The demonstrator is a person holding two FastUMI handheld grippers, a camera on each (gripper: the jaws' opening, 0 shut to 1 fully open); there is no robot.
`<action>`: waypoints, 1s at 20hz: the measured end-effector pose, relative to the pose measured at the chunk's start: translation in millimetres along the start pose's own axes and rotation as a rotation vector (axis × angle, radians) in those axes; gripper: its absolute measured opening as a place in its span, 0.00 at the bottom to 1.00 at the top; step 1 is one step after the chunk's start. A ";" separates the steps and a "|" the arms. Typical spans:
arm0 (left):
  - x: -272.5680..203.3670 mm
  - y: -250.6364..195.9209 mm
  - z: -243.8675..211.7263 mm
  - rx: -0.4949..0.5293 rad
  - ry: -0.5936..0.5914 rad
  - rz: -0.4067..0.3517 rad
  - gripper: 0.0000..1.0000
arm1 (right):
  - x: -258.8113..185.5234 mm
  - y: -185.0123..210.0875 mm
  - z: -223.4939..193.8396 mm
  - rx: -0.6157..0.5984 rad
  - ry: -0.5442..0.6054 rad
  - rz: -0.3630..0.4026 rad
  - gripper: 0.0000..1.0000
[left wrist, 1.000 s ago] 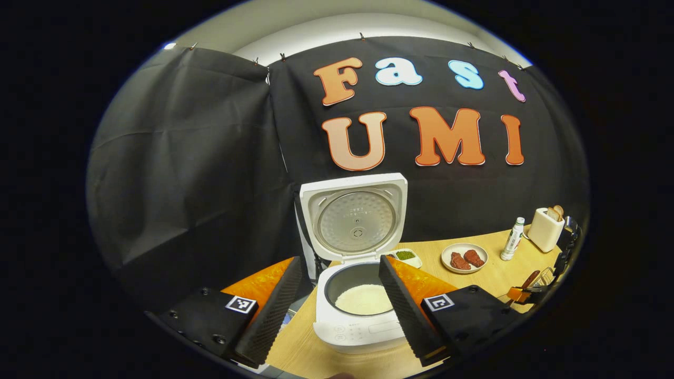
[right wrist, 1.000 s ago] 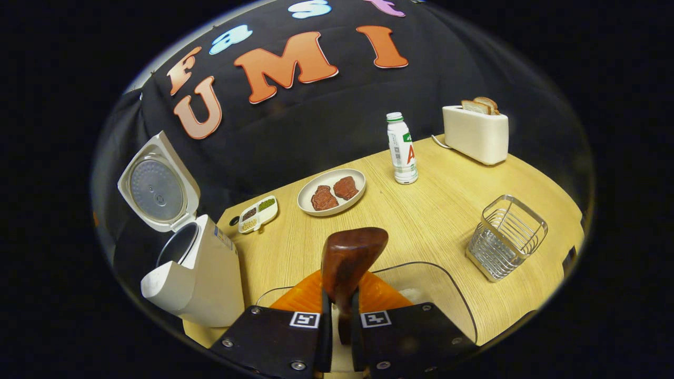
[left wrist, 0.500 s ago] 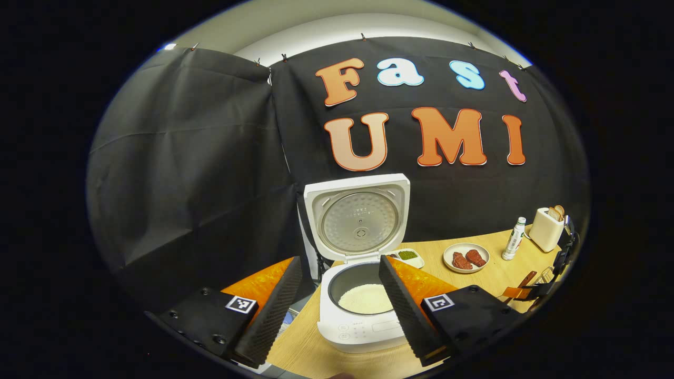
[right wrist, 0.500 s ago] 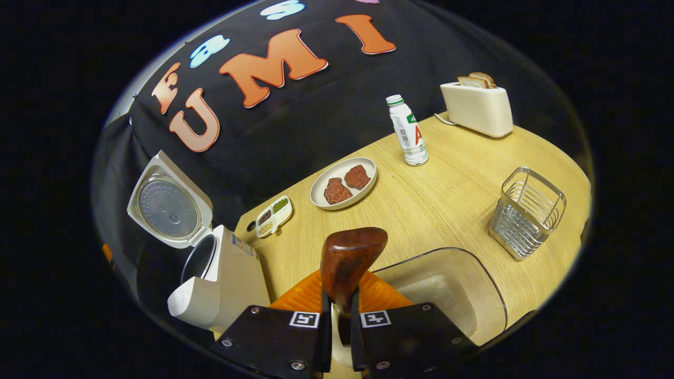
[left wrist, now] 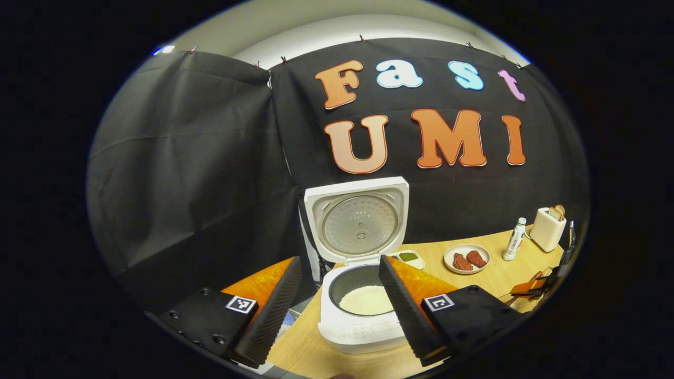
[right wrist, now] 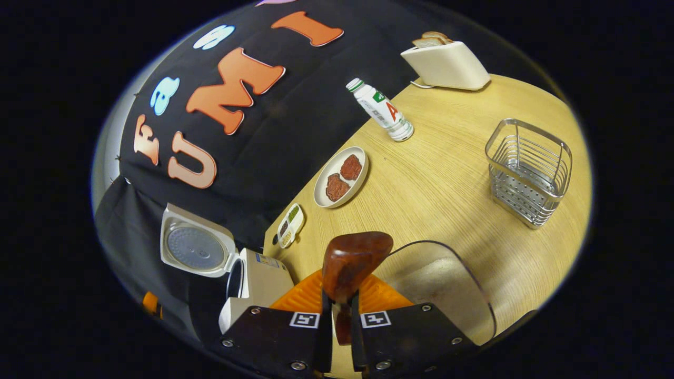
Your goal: Close the left gripper, press the button to open the rice cooker; take a wooden spoon from the chopstick holder with the right hand, scoop a spoonful of rice and pour it into the rice cooker, then put the wooden spoon back into the chopstick holder.
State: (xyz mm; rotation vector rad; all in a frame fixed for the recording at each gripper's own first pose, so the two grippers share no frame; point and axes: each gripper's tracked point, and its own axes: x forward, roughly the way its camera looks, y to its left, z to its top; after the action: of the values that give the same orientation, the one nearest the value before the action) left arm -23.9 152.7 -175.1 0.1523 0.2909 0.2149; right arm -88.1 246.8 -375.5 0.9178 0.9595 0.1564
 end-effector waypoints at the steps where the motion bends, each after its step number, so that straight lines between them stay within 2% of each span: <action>1: -0.2 -1.9 0.7 0.000 0.000 -0.002 1.00 | -4.2 0.0 6.2 0.026 -0.005 0.011 0.14; 4: 0.2 -11.1 3.1 -0.004 0.000 -0.010 1.00 | -16.0 4.5 25.9 0.116 -0.025 0.058 0.14; 5: -0.4 -15.2 4.3 -0.005 -0.002 -0.015 0.96 | -20.4 6.8 31.9 0.150 -0.029 0.077 0.14; 9: -1.2 -28.7 9.7 -0.004 -0.012 -0.031 0.96 | -35.9 19.9 56.3 0.284 -0.045 0.164 0.14; 11: -2.6 -32.2 12.8 -0.007 -0.013 -0.033 1.00 | -41.4 27.7 69.5 0.374 -0.054 0.210 0.14; 13: -4.2 -33.5 18.9 -0.017 -0.029 -0.035 0.96 | -47.9 38.6 79.7 0.433 -0.056 0.249 0.14; 17: -6.6 -29.2 21.7 -0.025 -0.040 -0.024 1.00 | -53.8 75.0 92.1 0.535 -0.029 0.344 0.14; 20: -8.4 -20.1 18.8 -0.040 -0.043 -0.009 1.00 | -51.2 106.8 98.1 0.557 -0.011 0.397 0.14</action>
State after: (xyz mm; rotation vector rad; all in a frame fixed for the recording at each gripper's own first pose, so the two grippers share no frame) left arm -22.3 129.1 -158.7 0.1163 0.2442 0.2083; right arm -15.7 229.4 -240.9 1.6198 0.8119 0.2245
